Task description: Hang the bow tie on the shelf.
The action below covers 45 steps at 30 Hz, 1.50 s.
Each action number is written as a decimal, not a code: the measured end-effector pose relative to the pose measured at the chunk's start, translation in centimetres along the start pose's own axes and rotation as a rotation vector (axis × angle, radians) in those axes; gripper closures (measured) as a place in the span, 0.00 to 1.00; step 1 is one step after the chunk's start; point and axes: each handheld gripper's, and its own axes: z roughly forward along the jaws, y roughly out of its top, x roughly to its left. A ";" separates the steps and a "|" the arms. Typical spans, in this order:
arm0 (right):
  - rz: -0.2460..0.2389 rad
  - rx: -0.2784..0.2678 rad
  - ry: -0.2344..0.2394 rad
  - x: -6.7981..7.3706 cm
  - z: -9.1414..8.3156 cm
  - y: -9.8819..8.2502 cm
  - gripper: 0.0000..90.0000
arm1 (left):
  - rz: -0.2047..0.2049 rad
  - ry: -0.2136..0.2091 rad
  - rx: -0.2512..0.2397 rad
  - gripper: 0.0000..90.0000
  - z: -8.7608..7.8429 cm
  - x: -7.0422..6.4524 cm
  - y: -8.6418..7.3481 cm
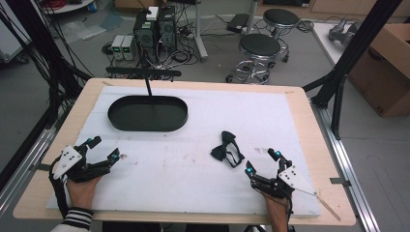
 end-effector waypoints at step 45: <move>-0.059 0.118 0.007 0.2 2.5 2.8 0.12 | 0.000 -0.012 -0.001 0.18 0.0 0.0 0.0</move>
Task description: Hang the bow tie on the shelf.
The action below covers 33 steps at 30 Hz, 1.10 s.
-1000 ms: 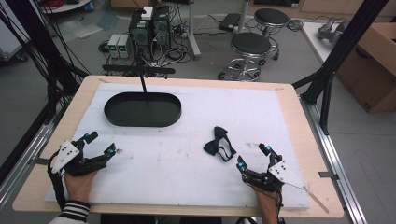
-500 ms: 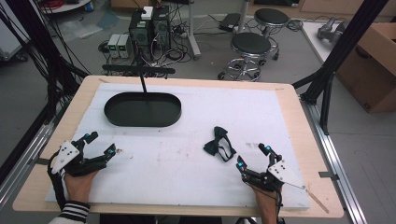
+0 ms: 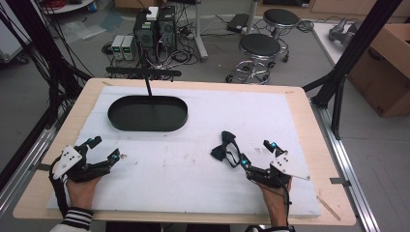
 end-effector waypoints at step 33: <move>0.036 0.306 0.109 -2.2 9.5 7.5 0.17 | 0.007 -0.008 -0.003 0.18 0.0 0.0 0.0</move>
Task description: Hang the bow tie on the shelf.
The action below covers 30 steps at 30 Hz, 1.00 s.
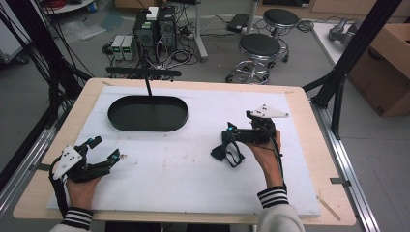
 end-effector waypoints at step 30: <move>0.200 0.395 0.027 -3.0 5.3 -2.7 0.56 | 0.008 -0.003 -0.002 0.18 0.0 0.0 0.0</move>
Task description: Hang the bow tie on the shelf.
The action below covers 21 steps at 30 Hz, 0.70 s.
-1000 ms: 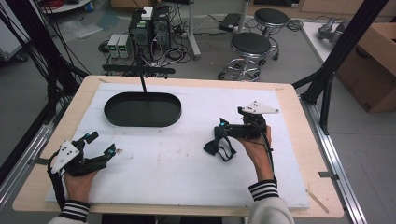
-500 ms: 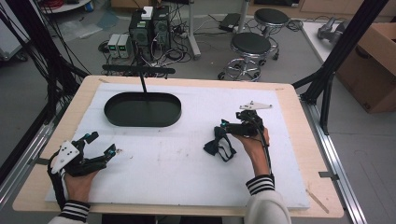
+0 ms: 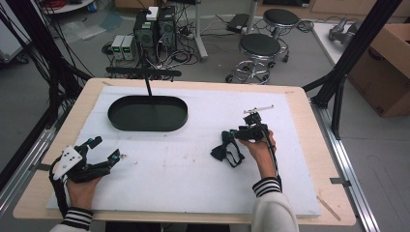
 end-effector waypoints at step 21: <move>0.045 0.137 0.031 0.1 1.8 0.2 0.69 | 0.001 -0.002 -0.002 0.18 0.0 -0.1 0.0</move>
